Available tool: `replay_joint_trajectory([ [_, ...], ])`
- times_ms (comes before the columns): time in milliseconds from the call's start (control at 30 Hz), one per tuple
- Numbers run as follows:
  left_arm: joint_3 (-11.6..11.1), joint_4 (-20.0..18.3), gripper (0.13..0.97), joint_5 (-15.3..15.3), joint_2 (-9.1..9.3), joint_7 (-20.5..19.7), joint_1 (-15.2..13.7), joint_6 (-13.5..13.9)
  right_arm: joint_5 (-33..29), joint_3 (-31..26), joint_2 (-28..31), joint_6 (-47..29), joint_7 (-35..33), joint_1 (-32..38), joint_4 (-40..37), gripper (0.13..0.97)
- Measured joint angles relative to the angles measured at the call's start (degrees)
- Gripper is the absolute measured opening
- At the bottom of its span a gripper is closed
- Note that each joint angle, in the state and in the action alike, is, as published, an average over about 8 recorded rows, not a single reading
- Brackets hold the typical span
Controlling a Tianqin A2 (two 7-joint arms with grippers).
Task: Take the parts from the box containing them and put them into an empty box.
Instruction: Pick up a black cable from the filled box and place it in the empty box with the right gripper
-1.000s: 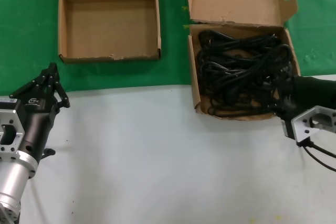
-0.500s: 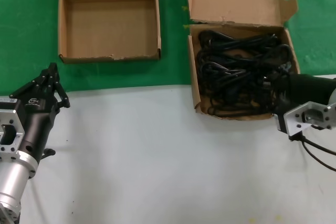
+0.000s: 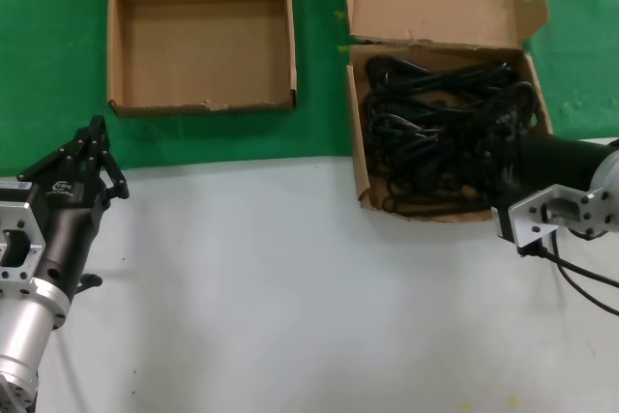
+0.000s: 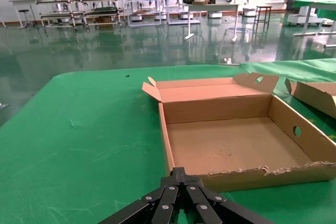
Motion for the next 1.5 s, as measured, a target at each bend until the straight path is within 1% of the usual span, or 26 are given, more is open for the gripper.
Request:
replay_joint_trajectory([
  [100,0.00,0.00,0.145,0.00,0.00,0.00,0.00,0.00,-0.05,-0.13,-0.35,0.26,-0.22,0.05,-0.32,0.380],
  [133,0.00,0.00,0.145,0.00,0.00,0.00,0.00,0.00,-0.06,-0.17,-0.45,0.34,-0.30,0.07,-0.43,0.380],
  [400,0.00,0.00,0.145,0.00,0.00,0.00,0.00,0.00,0.56,-0.38,-0.94,1.09,-1.21,0.42,-1.32,0.243],
  [700,0.00,0.00,0.145,0.00,0.00,0.00,0.00,0.00,2.35,0.21,-0.61,1.57,-1.38,0.61,-0.73,0.226],
  [933,0.00,0.00,0.145,0.00,0.00,0.00,0.00,0.00,3.42,2.43,0.63,0.26,1.67,0.60,4.56,0.215],
  [1067,0.00,0.00,0.145,0.00,0.00,0.00,0.00,0.00,4.54,3.17,0.13,-0.20,3.07,2.22,7.15,0.214],
  [1233,0.00,0.00,0.145,0.00,0.00,0.00,0.00,0.00,6.08,2.31,-2.94,0.00,3.49,6.18,6.79,0.214],
  [1500,0.00,0.00,0.145,0.00,0.00,0.00,0.00,0.00,7.34,-1.72,-11.75,1.55,2.71,13.38,0.55,0.214],
])
